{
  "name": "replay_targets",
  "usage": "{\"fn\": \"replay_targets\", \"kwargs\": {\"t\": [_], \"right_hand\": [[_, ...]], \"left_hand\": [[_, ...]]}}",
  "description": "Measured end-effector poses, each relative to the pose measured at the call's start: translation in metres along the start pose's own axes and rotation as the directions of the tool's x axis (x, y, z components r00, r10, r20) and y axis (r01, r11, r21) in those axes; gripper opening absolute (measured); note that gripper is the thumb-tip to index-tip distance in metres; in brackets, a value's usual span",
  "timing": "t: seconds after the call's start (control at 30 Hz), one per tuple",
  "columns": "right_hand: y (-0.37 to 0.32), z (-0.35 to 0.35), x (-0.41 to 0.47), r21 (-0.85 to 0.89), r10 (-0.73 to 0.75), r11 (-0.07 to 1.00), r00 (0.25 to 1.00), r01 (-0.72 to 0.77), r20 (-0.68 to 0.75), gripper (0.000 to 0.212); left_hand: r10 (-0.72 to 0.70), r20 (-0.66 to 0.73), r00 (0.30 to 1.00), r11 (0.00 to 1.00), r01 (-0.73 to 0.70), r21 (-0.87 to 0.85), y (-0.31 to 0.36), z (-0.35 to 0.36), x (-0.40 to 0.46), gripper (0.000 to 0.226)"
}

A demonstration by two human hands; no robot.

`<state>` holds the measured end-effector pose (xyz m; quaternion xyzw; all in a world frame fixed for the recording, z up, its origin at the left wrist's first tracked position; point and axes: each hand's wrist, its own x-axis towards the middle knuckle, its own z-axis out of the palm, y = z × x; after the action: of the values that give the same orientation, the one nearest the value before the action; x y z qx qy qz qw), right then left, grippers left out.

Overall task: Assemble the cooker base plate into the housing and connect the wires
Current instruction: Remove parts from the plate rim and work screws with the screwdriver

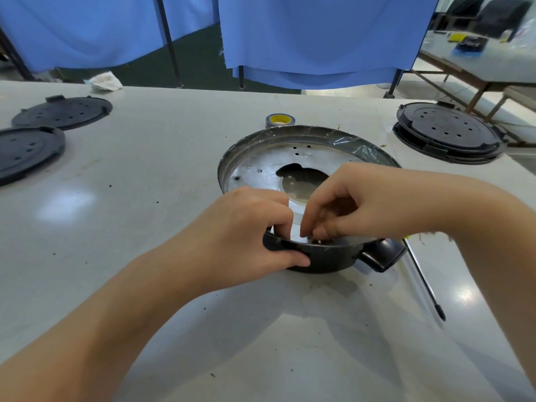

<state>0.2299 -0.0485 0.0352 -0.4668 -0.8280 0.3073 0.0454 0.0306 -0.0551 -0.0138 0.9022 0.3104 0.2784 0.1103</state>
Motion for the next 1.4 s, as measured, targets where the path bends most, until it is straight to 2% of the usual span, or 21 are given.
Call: {"fn": "replay_targets", "kwargs": {"t": [0.33, 0.63, 0.87, 0.97, 1.07, 1.27, 1.4], "right_hand": [[-0.004, 0.0047, 0.0003, -0.07, 0.039, 0.997, 0.999, -0.039, -0.006, 0.005], [-0.0047, 0.0066, 0.0013, -0.109, 0.036, 0.994, 0.999, -0.031, 0.04, 0.011], [-0.0067, 0.0051, 0.0011, -0.089, 0.007, 0.996, 0.999, -0.011, -0.037, 0.014], [-0.0065, 0.0055, 0.0017, -0.038, -0.013, 0.999, 0.999, 0.012, -0.033, 0.005], [-0.0054, 0.0073, 0.0027, -0.022, -0.028, 0.999, 0.999, 0.027, -0.021, 0.01], [-0.0004, 0.0066, 0.0069, 0.002, -0.015, 1.0, 0.999, 0.015, -0.032, 0.006], [0.0015, 0.0095, 0.0098, -0.019, 0.004, 1.0, 0.999, -0.005, -0.04, 0.017]], "left_hand": [[0.006, 0.001, 1.0, 1.0, -0.006, 0.022, 0.0018, -0.0008, -0.0004, 0.034], [0.014, 0.008, 1.0, 1.0, -0.014, 0.021, 0.0017, -0.0016, -0.0004, 0.032], [0.025, -0.002, 1.0, 0.999, -0.025, 0.022, 0.0009, -0.0036, -0.001, 0.034], [0.023, 0.003, 1.0, 1.0, -0.023, 0.018, 0.0015, -0.0024, -0.0005, 0.033], [0.019, 0.005, 1.0, 1.0, -0.019, 0.018, 0.001, -0.0023, -0.0007, 0.032], [-0.067, 0.039, 0.997, 0.997, 0.068, -0.043, -0.0005, -0.0045, -0.0004, 0.033], [-0.066, 0.036, 0.997, 0.997, 0.067, -0.048, -0.0003, -0.004, -0.0012, 0.033]]}}
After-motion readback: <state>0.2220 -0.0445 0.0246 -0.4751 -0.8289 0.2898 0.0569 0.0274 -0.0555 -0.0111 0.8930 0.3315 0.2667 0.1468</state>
